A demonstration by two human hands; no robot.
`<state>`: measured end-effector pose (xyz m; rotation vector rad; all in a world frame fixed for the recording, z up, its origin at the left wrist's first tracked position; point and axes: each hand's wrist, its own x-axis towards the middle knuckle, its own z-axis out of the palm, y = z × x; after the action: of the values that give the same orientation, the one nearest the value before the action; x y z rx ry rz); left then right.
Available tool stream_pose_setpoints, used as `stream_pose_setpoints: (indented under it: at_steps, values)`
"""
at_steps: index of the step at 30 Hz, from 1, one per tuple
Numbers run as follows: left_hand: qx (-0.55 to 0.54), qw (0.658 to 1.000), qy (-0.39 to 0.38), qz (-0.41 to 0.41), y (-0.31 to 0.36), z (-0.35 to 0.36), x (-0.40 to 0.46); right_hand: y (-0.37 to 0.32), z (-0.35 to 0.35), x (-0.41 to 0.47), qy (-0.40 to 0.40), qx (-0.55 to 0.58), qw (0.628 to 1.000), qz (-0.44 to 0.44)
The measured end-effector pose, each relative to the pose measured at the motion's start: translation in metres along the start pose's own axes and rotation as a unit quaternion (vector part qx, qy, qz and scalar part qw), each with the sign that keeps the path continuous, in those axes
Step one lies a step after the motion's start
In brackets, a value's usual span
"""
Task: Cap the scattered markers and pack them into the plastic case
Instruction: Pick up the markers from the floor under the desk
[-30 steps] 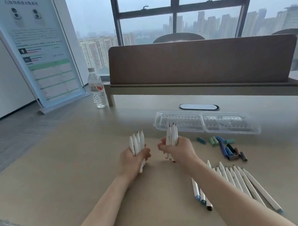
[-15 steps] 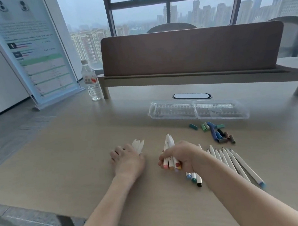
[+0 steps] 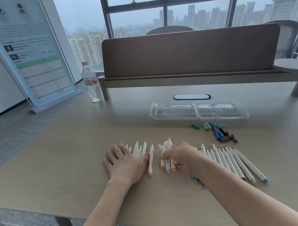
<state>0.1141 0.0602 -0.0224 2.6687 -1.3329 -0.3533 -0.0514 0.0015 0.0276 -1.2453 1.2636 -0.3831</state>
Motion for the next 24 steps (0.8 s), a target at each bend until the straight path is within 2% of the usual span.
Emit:
stream_pose_setpoints:
  at_steps: [4, 11, 18, 24]
  values:
    - [0.002, 1.000, -0.001, 0.005, -0.001, 0.001, -0.002, 0.000, -0.002, -0.007, 0.007, -0.024, 1.000, 0.004]
    - [0.003, 1.000, 0.008, 0.001, 0.009, 0.005, -0.006, -0.001, -0.009, -0.008, 0.099, -0.063, 0.993, -0.015]
    - [-0.005, 1.000, -0.010, 0.003, 0.012, 0.001, -0.007, 0.006, -0.017, -0.004, 0.069, -0.049, 0.996, -0.017]
    - [-0.005, 1.000, -0.013, 0.003, 0.014, -0.002, -0.008, 0.008, -0.016, -0.003, 0.071, -0.085, 0.993, -0.030]
